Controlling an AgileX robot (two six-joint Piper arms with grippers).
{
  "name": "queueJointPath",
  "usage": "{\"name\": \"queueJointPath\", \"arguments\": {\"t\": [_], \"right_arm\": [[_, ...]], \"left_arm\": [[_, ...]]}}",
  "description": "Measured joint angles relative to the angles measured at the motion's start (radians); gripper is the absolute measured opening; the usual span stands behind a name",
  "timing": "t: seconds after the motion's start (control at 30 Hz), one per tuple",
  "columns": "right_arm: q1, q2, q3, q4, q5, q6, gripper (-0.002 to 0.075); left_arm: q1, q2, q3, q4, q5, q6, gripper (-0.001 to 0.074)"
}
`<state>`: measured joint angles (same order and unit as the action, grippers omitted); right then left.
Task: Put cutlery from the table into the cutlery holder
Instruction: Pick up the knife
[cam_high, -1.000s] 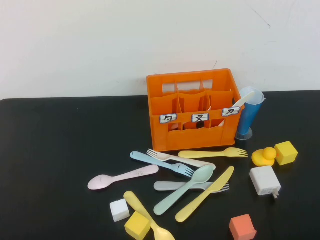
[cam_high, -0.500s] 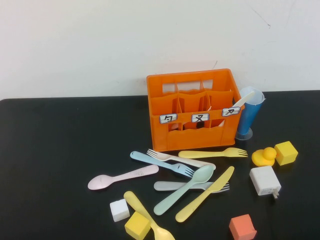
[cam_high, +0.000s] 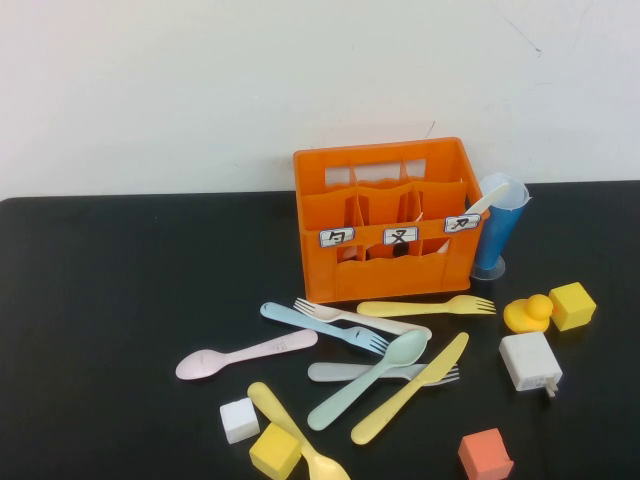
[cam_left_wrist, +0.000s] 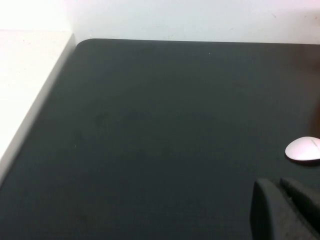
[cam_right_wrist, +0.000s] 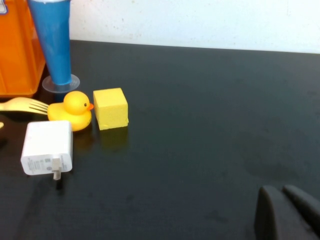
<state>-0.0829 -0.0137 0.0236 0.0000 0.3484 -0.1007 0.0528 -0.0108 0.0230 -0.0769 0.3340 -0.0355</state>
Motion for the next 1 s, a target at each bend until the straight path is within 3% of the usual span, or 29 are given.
{"name": "queueJointPath", "arguments": {"t": [0.37,0.7,1.0], "right_arm": [[0.0,0.0,-0.011,0.006,0.017,0.004,-0.0003],[0.0,0.0,-0.399,0.06,0.158,0.101,-0.0003],[0.0,0.086,-0.446,0.028,0.189,0.091,-0.0003]], "left_arm": [[0.0,0.0,0.0,0.0,0.0,0.0,-0.0001],[0.0,0.0,0.0,0.0,0.0,0.0,-0.0001],[0.0,0.0,0.0,0.0,0.0,0.0,-0.0001]]}}
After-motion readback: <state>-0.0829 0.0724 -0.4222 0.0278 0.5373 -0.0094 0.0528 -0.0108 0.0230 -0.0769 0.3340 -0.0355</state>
